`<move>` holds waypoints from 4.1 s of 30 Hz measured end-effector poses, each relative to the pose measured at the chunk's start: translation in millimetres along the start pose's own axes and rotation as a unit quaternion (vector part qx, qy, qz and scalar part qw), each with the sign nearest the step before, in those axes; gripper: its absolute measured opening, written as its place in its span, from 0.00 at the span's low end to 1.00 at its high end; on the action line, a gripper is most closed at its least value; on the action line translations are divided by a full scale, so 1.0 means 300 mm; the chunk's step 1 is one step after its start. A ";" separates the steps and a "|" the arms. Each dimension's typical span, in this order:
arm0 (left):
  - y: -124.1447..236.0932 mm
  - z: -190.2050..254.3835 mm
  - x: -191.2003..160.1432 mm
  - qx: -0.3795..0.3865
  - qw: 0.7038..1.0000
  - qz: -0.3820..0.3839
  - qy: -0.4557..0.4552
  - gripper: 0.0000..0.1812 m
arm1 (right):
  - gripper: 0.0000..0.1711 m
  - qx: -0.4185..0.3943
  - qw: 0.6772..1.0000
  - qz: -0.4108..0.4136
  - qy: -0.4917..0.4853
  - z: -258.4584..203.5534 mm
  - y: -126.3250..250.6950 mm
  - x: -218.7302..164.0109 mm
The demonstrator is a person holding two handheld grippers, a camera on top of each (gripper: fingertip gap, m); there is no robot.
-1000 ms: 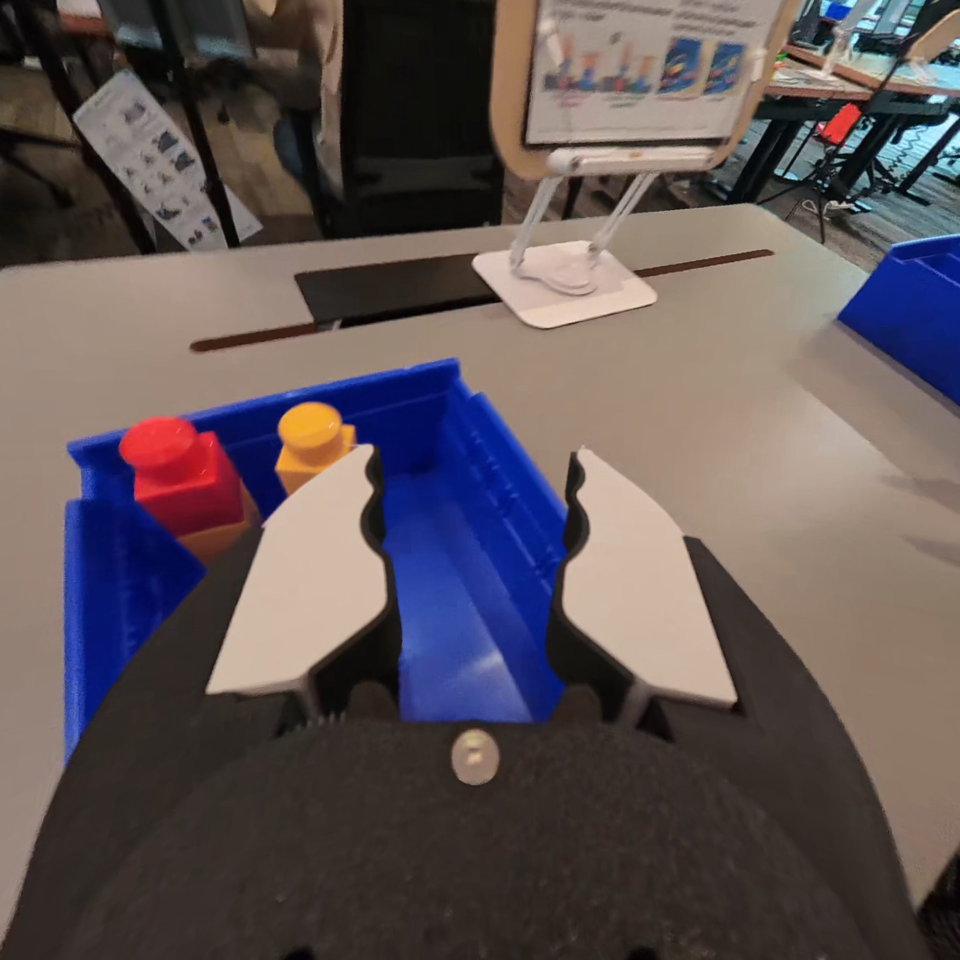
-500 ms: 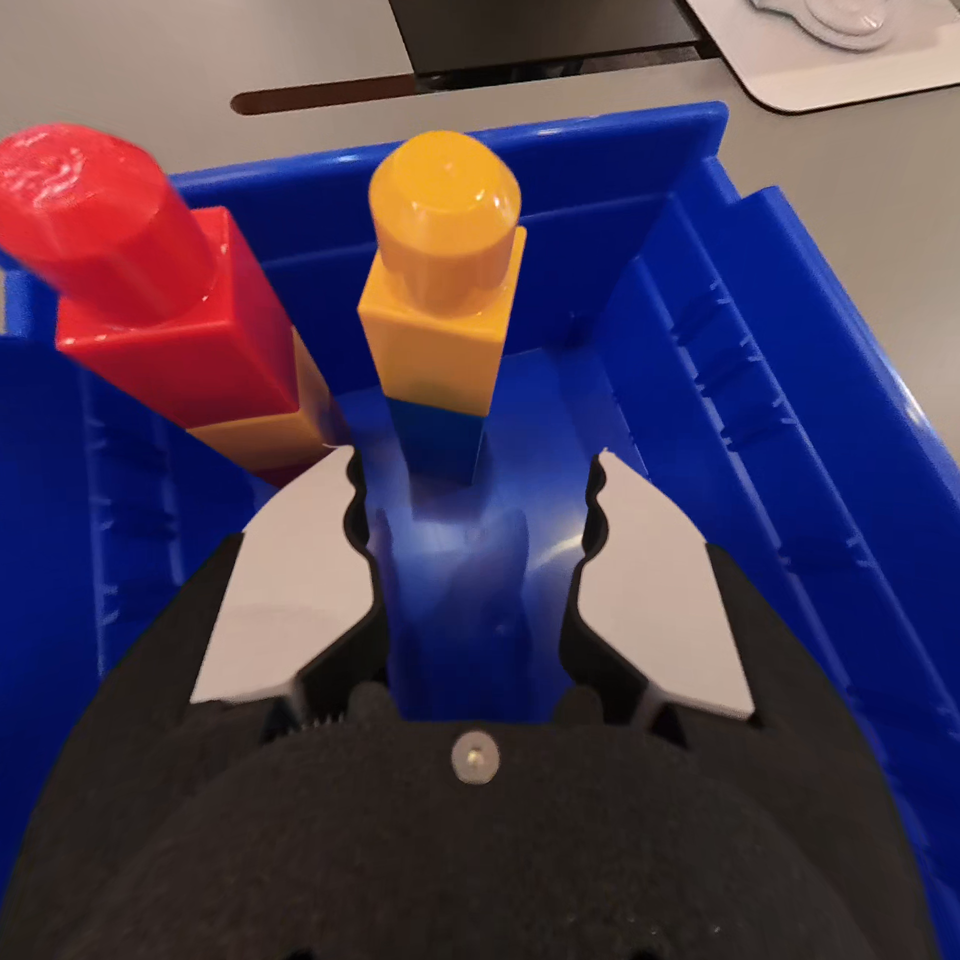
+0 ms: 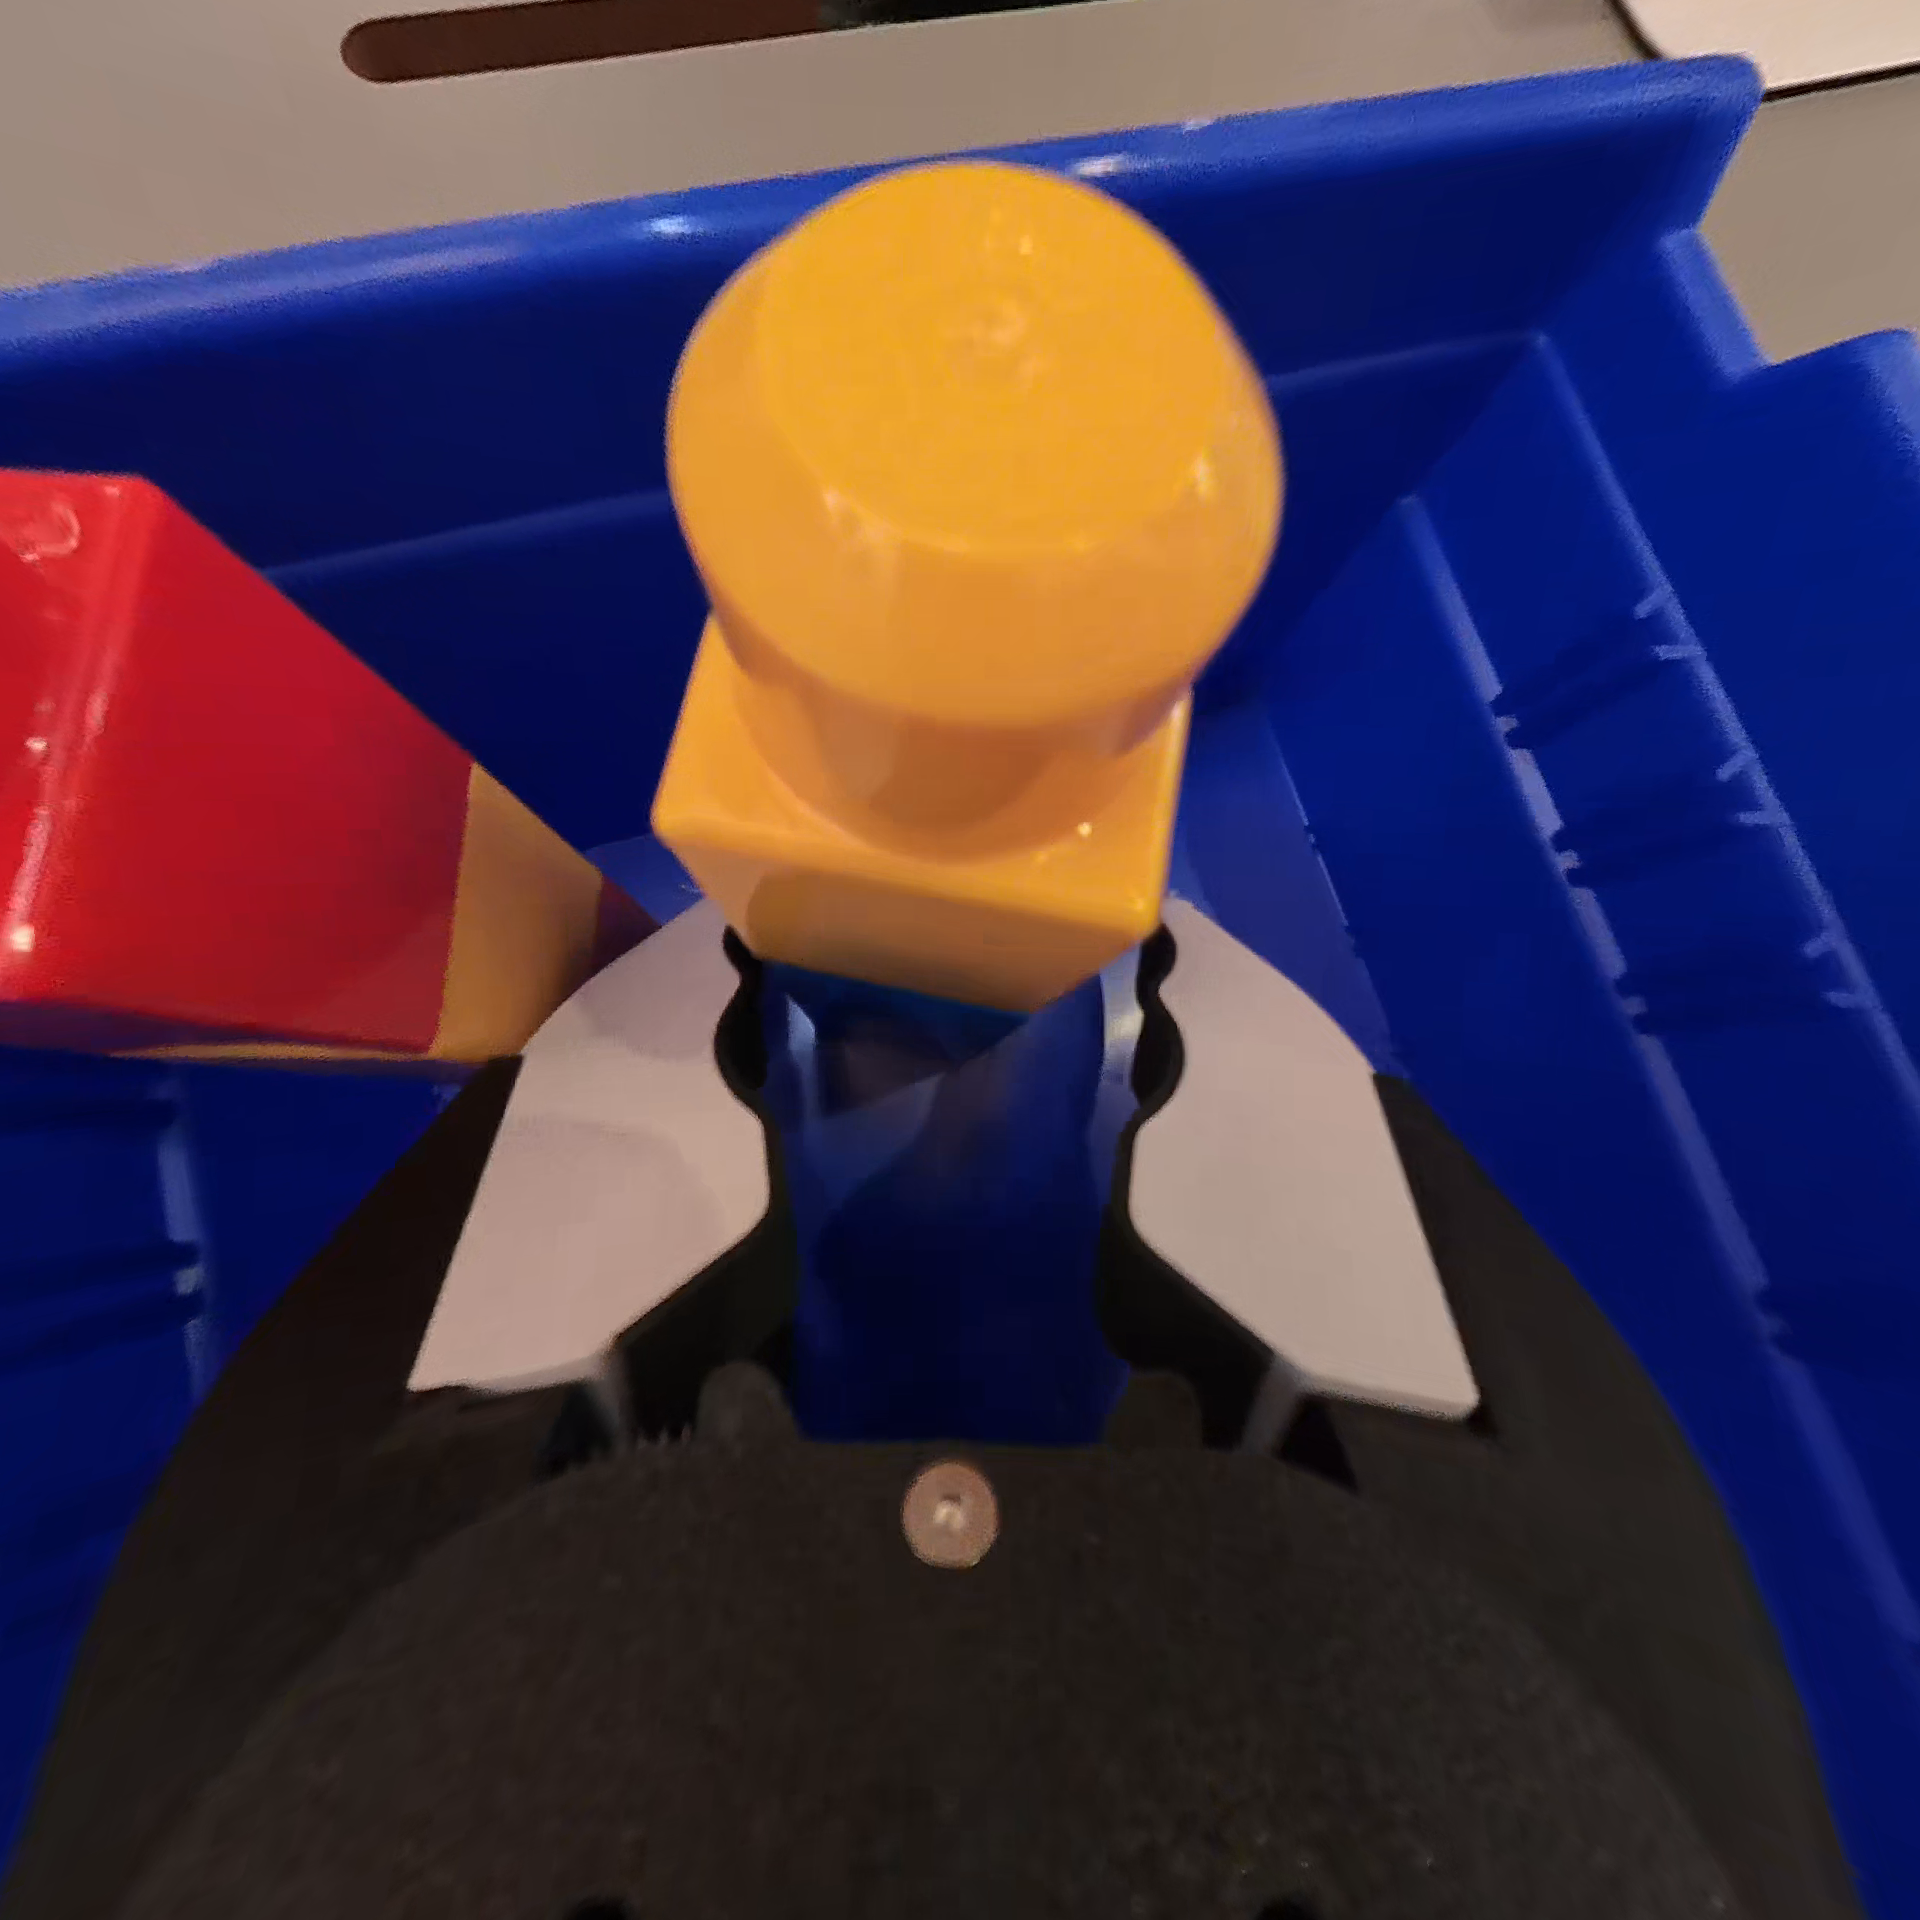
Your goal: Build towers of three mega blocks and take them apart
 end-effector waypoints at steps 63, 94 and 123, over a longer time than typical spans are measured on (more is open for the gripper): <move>0.246 1.425 0.029 -0.511 0.844 0.046 -0.155 0.22 | 0.21 0.181 0.973 0.044 -0.135 -0.040 -0.396 0.159; 0.264 1.485 0.020 -0.563 0.812 0.078 -0.135 0.22 | 0.41 -0.135 0.981 -0.129 -0.047 0.554 0.188 0.153; 0.303 1.501 0.006 -0.595 0.792 0.088 -0.103 0.23 | 0.16 0.222 0.969 -0.052 -0.095 -0.116 -0.364 0.019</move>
Point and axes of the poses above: each gripper's, where its closed fingertips meet, y back along the fingers, x out of its top, z = x × y across the jaws, the point moved 2 cm from there along y, back along the fingers, and after that the axes turned 7 degrees about z, right-handed, at the moved point
